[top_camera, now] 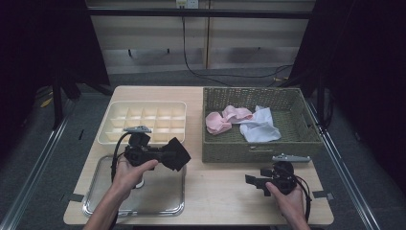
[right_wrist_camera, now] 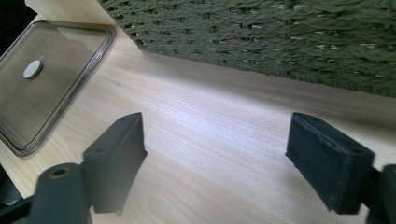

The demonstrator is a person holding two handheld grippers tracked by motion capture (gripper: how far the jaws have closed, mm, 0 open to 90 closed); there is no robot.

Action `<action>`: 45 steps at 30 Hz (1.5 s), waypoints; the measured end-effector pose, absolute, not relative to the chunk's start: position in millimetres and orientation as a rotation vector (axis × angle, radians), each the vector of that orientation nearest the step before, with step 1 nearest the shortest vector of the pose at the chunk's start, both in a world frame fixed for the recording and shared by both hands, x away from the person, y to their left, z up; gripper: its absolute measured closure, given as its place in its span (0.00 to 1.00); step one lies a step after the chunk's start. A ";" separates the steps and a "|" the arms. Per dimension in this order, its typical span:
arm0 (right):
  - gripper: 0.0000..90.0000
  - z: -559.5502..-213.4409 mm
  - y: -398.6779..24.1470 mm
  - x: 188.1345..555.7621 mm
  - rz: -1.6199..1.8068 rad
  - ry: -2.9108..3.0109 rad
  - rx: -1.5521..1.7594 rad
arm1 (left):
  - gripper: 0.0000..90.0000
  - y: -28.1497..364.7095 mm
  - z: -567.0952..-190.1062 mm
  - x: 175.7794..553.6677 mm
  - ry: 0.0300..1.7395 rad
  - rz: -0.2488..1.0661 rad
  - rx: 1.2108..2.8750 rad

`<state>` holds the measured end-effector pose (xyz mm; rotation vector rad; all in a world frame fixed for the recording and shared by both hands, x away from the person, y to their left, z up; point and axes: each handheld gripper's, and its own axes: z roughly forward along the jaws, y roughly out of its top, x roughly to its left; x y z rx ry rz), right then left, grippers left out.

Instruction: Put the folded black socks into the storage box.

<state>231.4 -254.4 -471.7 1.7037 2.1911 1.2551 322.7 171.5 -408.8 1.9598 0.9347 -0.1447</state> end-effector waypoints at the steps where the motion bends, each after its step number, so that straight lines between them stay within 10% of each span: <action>1: 0.19 -471.3 -254.2 231.1 1.252 2.194 1.703 | 0.71 174.7 -407.4 324.7 0.949 -0.129 1.960; 45: 0.27 -470.2 -253.1 232.6 1.237 2.167 1.732 | 0.71 177.1 -385.8 391.5 1.064 0.039 2.023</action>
